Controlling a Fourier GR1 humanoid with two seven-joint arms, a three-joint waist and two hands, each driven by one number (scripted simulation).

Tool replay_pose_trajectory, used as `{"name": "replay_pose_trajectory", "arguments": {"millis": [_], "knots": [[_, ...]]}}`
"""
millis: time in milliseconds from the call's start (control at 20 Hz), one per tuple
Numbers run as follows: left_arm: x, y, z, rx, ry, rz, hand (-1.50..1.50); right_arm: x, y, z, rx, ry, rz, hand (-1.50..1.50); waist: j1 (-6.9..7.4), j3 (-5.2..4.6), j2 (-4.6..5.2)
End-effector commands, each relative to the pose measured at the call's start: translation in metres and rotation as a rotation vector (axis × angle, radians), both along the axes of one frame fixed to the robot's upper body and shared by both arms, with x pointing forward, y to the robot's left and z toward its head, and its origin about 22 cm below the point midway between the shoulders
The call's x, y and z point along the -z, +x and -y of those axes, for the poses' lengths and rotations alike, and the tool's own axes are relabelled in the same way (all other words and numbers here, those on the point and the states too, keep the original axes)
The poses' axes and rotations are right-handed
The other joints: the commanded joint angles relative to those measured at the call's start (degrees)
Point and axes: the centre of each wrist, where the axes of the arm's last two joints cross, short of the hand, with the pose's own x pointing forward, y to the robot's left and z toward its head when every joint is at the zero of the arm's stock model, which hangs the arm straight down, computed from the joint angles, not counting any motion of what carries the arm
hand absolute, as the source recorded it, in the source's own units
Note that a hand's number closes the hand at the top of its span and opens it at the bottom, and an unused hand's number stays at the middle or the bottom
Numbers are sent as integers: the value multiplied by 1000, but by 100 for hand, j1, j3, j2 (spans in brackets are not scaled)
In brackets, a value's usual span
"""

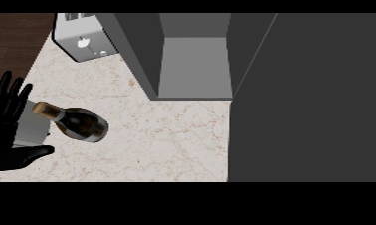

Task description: Pick up the wine, place it into the cabinet and close the cabinet

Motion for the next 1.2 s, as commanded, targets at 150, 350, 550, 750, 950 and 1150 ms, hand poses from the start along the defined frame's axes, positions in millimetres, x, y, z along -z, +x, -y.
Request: {"name": "replay_pose_trajectory", "arguments": {"millis": [150, 350, 550, 750, 950, 1150], "knots": [[26, -1, -34, -31, -7, -34, -150, 5, 8, 0, -41, 19, 9, -150, 2, 1, 2], [58, 17, -17, 0, -3, -79, -150, -4, -10, 6, -30, 5, 7, -150, -36, 0, 2], [85, 4, -20, -2, 12, -72, -150, -2, 0, -19, -35, 9, 9, -150, -9, -3, 6], [94, 10, -32, -1, 18, -72, -150, -5, 7, 2, -16, 2, -3, -150, -5, -1, 5], [90, -4, -49, 20, 6, -109, -150, -6, -9, -10, -14, 14, 17, -150, 4, 0, -2], [115, 3, -33, 11, -15, -125, -150, -2, -18, -14, -22, 19, 11, -150, -14, 0, -1]]}}
